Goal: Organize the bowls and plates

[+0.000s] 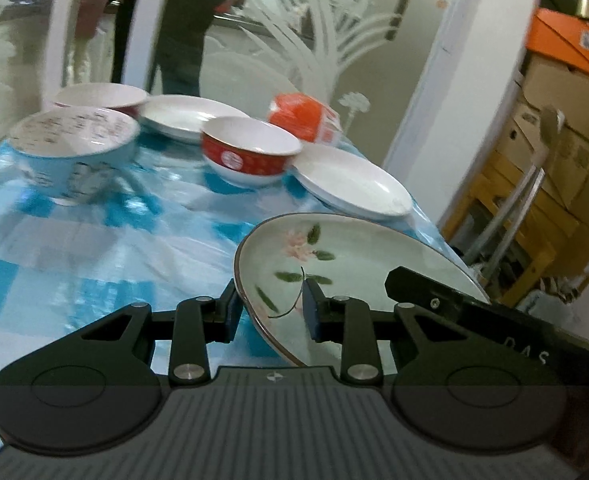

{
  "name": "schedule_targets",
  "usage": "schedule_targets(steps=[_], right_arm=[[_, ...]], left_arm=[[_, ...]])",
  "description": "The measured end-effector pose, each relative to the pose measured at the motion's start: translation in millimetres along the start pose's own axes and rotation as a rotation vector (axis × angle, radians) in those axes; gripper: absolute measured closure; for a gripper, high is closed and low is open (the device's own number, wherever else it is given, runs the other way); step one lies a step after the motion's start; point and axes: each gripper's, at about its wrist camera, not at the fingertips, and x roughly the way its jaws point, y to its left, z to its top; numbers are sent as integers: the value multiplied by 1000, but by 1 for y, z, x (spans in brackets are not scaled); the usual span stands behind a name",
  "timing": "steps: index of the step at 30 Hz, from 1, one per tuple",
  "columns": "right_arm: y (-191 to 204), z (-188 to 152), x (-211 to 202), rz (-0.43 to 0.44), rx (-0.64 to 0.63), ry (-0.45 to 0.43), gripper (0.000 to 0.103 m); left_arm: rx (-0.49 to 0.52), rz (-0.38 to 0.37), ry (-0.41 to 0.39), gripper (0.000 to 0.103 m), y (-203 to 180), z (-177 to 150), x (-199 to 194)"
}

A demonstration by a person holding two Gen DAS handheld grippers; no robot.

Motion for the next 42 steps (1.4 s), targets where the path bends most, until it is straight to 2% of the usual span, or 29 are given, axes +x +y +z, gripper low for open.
schedule_targets(steps=[12, 23, 31, 42], right_arm=[[69, 0, 31, 155, -113, 35, 23], [128, -21, 61, 279, -199, 105, 24], [152, -34, 70, 309, -259, 126, 24], [153, -42, 76, 316, -268, 167, 24]], left_arm=[[-115, 157, -69, 70, 66, 7, -36], [-211, 286, -89, 70, 120, 1, -51], [-253, 317, -90, 70, 149, 0, -50], [-267, 319, -71, 70, 154, -4, -40]])
